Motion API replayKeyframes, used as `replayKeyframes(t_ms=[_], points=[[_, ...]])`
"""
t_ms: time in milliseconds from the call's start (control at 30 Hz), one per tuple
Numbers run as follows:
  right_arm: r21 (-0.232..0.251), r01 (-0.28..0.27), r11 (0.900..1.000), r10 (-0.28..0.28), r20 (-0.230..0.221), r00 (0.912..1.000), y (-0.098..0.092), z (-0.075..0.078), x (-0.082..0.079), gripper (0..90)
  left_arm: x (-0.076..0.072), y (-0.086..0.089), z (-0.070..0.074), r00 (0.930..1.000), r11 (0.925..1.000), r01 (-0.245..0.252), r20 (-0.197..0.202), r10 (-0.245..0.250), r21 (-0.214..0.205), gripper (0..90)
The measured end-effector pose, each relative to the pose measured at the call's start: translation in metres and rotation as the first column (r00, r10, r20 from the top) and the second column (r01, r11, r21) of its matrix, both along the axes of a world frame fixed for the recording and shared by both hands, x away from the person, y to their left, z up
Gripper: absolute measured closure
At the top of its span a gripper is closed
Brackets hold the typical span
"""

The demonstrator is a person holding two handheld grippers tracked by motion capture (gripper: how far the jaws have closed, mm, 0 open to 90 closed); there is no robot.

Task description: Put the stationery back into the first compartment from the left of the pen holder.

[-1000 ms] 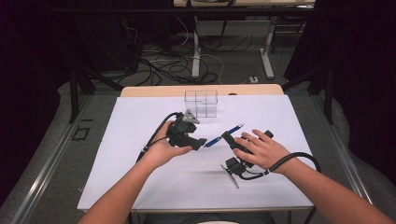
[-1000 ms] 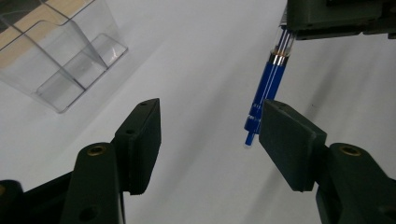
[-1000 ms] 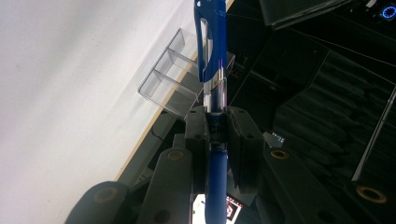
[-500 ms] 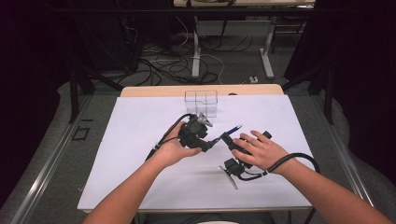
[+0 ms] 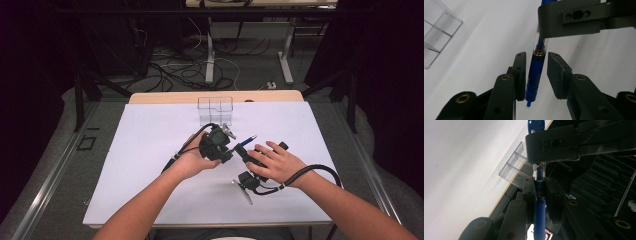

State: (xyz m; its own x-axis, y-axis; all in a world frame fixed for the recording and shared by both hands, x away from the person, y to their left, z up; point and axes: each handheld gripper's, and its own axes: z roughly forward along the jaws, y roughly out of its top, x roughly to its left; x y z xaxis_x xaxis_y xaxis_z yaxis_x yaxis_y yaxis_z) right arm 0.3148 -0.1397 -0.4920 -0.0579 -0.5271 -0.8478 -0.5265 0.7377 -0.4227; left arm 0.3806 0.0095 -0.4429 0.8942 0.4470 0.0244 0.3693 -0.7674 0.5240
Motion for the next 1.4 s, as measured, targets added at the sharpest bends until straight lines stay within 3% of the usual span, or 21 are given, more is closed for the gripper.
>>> replayKeyframes(t_ms=[33, 167, 233, 333, 700, 1033, 1233, 1400], points=[[-0.015, 0.023, 0.9996, -0.023, 0.008, 0.9997, 0.0008, 0.0012, -0.0022, 79.8, 0.0001, -0.001, -0.0003, 1.0, 1.0, 0.0, 0.005, 0.0, 0.004, 69.9], [0.01, -0.024, 0.9997, 0.024, -0.004, 0.9997, 0.0013, -0.0006, 0.0006, 79.8, 0.0005, -0.0039, -0.0007, 0.9999, 0.9997, 0.009, 0.011, -0.009, 0.021, 71.7], [-0.009, 0.005, 0.9999, -0.005, 0.004, 1.0, 0.002, 0.0008, -0.0021, 79.8, 0.0004, -0.0049, -0.0008, 0.9999, 0.9997, 0.006, 0.011, -0.007, 0.024, 72.8], [0.002, -0.022, 0.9997, 0.022, 0.001, 0.9998, 0.003, -0.0004, -0.0018, 79.8, 0.001, -0.0059, -0.0008, 0.9999, 0.9994, 0.011, 0.007, -0.011, 0.033, 75.3], [0.008, -0.033, 0.9994, 0.033, -0.004, 0.9994, 0.0038, -0.0024, -0.0005, 79.8, -0.0003, -0.0075, -0.0016, 0.9989, 0.9978, 0.039, 0.024, -0.04, 0.054, 78.9], [0.002, -0.021, 0.9998, 0.021, -0.007, 0.9998, 0.0054, 0.0001, 0.0, 78.7, 0.0, -0.0061, -0.0009, 0.9993, 0.9986, 0.027, 0.024, -0.028, 0.046, 79.2], [0.035, -0.011, 0.9993, 0.012, -0.005, 0.9999, 0.005, 0.0012, 0.0009, 70.9, 0.0029, -0.0031, -0.0013, 0.9997, 0.9994, 0.01, 0.024, -0.011, 0.033, 79.2], [0.059, 0.0, 0.9982, 0.001, -0.015, 0.9999, 0.0041, 0.0027, 0.0036, 57.9, 0.006, -0.0007, -0.0007, 0.9999, 0.9998, -0.008, 0.014, 0.007, 0.02, 79.2]])
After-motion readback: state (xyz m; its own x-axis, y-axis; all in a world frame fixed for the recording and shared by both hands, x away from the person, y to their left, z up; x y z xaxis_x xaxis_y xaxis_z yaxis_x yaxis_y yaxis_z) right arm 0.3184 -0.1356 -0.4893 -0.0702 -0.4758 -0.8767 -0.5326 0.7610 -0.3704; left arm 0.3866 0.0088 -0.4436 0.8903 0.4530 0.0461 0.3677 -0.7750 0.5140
